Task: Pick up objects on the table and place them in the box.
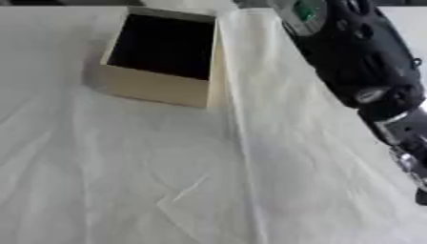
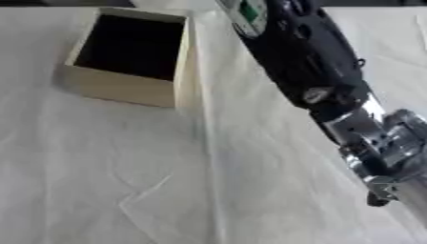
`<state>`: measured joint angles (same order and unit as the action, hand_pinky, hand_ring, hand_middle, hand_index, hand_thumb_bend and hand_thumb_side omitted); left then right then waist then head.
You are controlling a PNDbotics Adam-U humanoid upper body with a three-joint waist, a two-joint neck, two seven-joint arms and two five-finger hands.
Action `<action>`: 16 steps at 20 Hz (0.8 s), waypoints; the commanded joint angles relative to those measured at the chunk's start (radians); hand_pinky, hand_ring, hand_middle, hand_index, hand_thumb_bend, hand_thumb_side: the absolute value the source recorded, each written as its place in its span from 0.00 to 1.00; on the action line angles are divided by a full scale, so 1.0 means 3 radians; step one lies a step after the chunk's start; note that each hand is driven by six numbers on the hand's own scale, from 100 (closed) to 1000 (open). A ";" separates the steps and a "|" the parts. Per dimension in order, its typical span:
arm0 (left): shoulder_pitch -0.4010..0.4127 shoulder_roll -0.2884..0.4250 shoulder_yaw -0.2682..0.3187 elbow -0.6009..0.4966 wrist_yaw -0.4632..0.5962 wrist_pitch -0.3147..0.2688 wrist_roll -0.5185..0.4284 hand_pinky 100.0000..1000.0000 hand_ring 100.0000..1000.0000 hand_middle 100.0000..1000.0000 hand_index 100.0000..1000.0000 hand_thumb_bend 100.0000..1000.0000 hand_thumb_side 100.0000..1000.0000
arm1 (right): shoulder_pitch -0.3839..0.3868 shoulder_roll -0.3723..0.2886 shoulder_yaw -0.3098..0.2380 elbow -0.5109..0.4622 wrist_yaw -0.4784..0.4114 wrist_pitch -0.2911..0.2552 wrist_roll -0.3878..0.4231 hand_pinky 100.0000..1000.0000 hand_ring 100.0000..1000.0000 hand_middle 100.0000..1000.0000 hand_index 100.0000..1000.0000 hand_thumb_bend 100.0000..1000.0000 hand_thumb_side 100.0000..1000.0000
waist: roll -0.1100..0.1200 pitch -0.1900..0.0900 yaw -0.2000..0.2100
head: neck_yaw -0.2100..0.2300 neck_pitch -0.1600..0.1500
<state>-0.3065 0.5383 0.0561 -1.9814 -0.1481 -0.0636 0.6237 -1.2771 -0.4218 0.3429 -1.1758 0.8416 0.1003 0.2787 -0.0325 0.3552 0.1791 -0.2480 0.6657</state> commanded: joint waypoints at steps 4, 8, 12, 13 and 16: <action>-0.0061 0.0063 -0.0001 -0.0062 0.0031 -0.0010 -0.0030 0.62 0.72 0.61 0.80 0.53 0.79 | -0.0142 0.0284 -0.0114 0.0454 0.0281 -0.0191 -0.0164 0.53 0.43 0.33 0.60 0.00 0.00 | 0.0011 -0.0049 0.0055 | -0.0053 -0.0047; -0.0072 0.0049 -0.0002 -0.0062 0.0036 -0.0014 -0.0036 0.61 0.72 0.61 0.80 0.53 0.79 | -0.0143 0.0379 -0.0116 0.0568 0.0345 -0.0279 -0.0202 0.52 0.43 0.33 0.60 0.00 0.00 | 0.0003 -0.0049 0.0078 | -0.0040 -0.0033; -0.0077 0.0040 -0.0002 -0.0062 0.0038 -0.0014 -0.0037 0.61 0.72 0.61 0.80 0.53 0.79 | -0.0134 0.0420 -0.0103 0.0631 0.0381 -0.0326 -0.0195 0.52 0.43 0.33 0.60 0.00 0.00 | -0.0007 -0.0054 0.0093 | -0.0033 -0.0033; -0.0078 0.0038 -0.0002 -0.0062 0.0038 -0.0015 -0.0037 0.61 0.72 0.61 0.80 0.53 0.79 | -0.0130 0.0432 -0.0108 0.0653 0.0395 -0.0326 -0.0197 0.52 0.43 0.33 0.60 0.00 0.00 | -0.0008 -0.0055 0.0096 | -0.0034 -0.0034; -0.0082 0.0025 -0.0004 -0.0062 0.0042 -0.0018 -0.0039 0.61 0.72 0.61 0.80 0.53 0.79 | -0.0108 0.0472 -0.0146 0.0753 0.0459 -0.0299 -0.0221 0.52 0.43 0.33 0.59 0.00 0.00 | -0.0010 -0.0055 0.0108 | -0.0040 -0.0042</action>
<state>-0.3187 0.5344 0.0522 -1.9814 -0.1389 -0.0677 0.6153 -1.2882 -0.2769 0.3125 -0.9503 0.9665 0.0100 0.2177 -0.0401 0.3591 0.2100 -0.2586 0.6622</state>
